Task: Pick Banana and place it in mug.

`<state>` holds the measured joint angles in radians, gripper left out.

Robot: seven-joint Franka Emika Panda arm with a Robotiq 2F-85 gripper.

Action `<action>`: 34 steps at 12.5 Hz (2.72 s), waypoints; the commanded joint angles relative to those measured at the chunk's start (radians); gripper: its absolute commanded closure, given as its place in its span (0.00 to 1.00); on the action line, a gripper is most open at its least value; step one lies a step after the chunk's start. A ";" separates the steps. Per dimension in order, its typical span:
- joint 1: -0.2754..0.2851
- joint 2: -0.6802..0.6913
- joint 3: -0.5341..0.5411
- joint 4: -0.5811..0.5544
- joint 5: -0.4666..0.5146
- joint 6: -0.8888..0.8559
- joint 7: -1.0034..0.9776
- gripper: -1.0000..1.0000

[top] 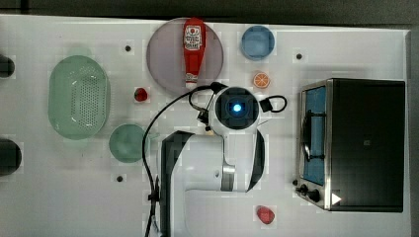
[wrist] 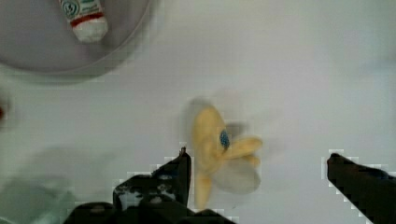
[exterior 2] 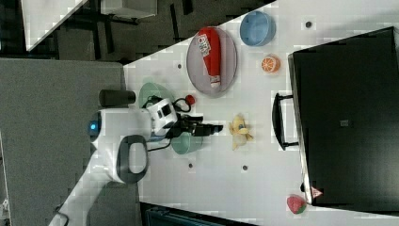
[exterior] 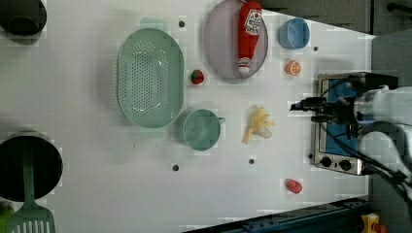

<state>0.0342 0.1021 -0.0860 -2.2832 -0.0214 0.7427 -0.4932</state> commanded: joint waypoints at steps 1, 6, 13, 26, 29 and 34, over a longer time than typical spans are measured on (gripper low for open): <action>-0.012 0.039 0.004 -0.039 0.024 0.068 -0.255 0.00; -0.012 0.213 0.022 -0.040 0.024 0.149 -0.255 0.00; -0.014 0.307 0.027 -0.049 0.024 0.260 -0.255 0.24; -0.005 -0.117 0.046 0.045 0.027 -0.083 -0.234 0.65; -0.001 -0.210 0.089 0.147 0.027 -0.272 -0.138 0.65; 0.022 -0.255 0.265 0.220 0.028 -0.392 0.160 0.65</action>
<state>0.0164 -0.1765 0.1272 -2.0566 0.0180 0.3569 -0.5103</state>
